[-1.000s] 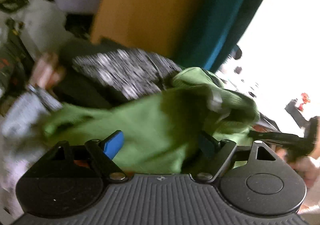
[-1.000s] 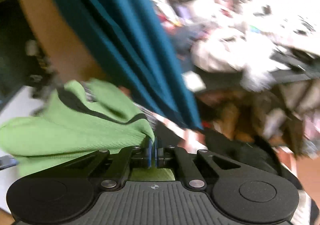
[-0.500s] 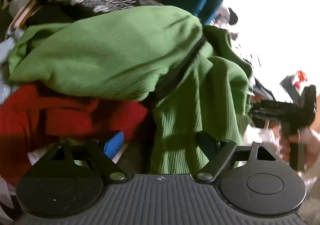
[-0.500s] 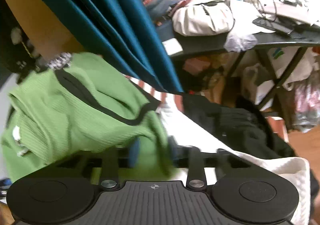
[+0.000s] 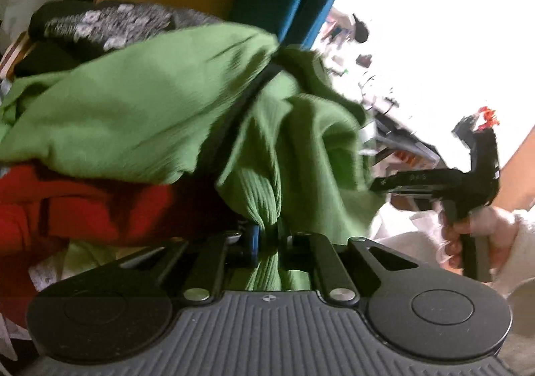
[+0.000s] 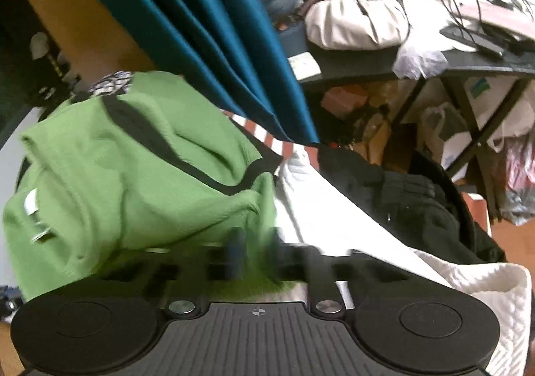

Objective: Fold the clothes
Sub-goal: 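Lift the green sweater off the heap with both tools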

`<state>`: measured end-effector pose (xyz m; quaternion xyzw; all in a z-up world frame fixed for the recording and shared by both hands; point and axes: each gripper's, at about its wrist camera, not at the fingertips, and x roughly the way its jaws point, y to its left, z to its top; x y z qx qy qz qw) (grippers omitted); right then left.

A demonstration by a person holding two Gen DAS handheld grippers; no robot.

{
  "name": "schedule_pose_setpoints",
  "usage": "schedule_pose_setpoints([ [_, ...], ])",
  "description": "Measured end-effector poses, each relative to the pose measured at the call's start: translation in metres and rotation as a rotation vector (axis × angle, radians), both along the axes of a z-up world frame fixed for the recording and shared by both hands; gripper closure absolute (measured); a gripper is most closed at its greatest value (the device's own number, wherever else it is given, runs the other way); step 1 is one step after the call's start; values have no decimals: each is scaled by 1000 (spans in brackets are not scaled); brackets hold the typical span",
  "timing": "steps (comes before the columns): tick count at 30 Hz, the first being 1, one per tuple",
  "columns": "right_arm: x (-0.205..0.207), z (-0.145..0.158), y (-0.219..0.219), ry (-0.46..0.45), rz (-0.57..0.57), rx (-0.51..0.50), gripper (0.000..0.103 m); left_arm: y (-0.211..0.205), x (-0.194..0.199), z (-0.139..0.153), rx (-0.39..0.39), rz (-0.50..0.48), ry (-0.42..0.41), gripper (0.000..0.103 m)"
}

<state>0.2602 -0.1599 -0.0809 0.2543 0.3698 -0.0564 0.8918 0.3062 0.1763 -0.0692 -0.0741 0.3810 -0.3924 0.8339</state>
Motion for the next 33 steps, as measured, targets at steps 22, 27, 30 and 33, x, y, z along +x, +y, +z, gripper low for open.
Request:
schedule_pose_setpoints([
  [22, 21, -11, 9, -19, 155, 53, 81, -6, 10, -14, -118, 58, 105, 90],
  [27, 13, 45, 13, -188, 181, 19, 91, 15, -5, 25, -205, 28, -2, 91],
  [30, 9, 86, 16, -313, 193, 21, 94, 33, -14, 46, -273, 63, -63, 92],
  [33, 7, 119, 20, -415, 211, 20, 94, 39, -16, 75, -356, 101, -158, 98],
])
